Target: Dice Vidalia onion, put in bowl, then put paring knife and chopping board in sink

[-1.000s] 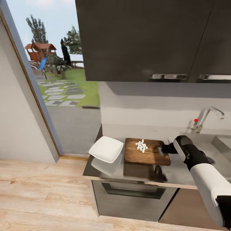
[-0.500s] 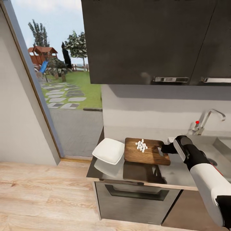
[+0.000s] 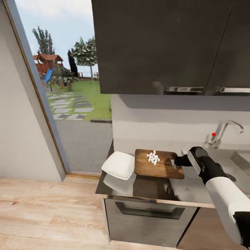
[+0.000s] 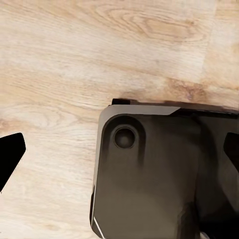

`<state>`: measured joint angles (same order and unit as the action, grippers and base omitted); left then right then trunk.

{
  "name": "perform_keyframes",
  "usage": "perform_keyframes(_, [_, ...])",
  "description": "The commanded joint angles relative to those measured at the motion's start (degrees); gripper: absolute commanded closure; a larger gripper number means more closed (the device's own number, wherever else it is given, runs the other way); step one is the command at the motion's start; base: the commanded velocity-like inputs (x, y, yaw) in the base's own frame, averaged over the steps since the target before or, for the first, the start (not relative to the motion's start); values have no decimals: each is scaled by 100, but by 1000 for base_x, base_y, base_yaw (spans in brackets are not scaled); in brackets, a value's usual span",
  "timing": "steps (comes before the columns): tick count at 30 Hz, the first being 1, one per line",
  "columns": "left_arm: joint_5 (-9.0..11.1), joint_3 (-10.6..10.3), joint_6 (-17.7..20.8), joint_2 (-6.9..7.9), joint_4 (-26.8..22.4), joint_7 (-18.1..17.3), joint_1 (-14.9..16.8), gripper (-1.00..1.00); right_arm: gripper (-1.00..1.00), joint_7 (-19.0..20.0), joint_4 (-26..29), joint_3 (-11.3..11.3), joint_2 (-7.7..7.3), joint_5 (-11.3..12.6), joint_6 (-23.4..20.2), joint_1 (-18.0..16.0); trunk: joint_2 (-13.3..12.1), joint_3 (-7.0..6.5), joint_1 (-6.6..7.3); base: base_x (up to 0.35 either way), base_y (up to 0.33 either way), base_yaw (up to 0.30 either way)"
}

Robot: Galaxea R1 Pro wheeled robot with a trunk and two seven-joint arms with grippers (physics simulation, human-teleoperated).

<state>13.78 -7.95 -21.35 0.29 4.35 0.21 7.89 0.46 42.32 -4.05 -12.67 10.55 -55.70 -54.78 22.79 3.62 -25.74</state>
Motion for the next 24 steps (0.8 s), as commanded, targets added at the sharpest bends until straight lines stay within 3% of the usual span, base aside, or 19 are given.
perform_keyframes(1, [38, -49, -36, -3, 22, 0, 10, -100, 100, 7, 4, -24, -5, 17, -24, -6, 13, 4, -5, 45, 204, 0])
perform_keyframes(24, [38, -49, -36, -3, 22, -4, 10, -100, 100, 7, 4, -26, 1, 9, -20, -6, 13, -204, -5, 107, 262, 0])
